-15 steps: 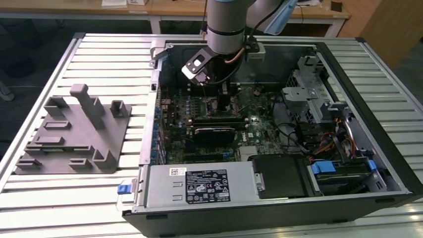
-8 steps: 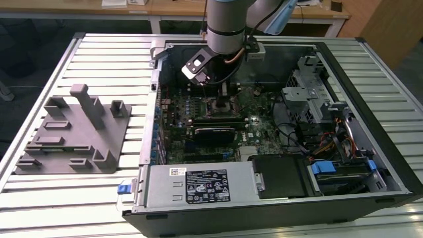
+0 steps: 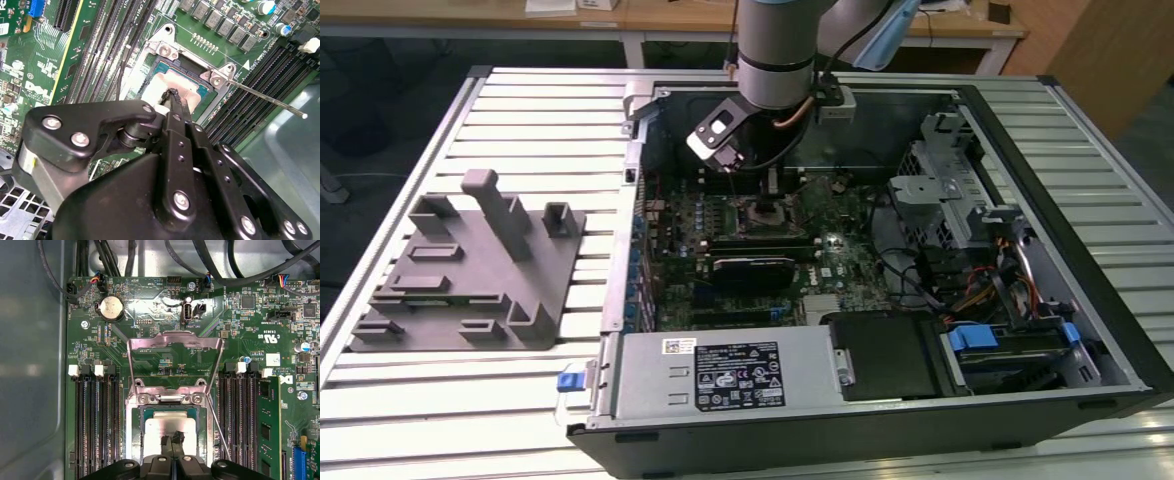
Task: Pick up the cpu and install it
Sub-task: 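Place the cpu into insertion slot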
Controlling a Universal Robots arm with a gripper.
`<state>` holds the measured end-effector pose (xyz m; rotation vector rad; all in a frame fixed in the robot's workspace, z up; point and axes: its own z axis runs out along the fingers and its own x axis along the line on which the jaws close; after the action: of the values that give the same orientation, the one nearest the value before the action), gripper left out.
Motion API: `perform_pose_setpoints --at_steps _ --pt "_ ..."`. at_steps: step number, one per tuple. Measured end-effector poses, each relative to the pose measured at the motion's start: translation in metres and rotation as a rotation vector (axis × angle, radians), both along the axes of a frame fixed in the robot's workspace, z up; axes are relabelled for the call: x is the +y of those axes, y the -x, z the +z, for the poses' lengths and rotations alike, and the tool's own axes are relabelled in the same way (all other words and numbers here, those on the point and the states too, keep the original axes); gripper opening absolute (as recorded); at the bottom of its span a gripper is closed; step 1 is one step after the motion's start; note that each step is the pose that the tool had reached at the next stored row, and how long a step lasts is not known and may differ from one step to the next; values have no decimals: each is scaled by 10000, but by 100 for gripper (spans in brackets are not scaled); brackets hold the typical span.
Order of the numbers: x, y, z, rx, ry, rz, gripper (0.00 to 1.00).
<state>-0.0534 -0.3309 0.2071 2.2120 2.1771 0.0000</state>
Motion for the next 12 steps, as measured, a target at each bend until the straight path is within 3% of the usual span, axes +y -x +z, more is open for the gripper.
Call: perform_pose_setpoints --at_steps 6,12 --pt "0 -13 -10 0 -1 0 11" --pt "0 -14 -72 -18 0 1 11"
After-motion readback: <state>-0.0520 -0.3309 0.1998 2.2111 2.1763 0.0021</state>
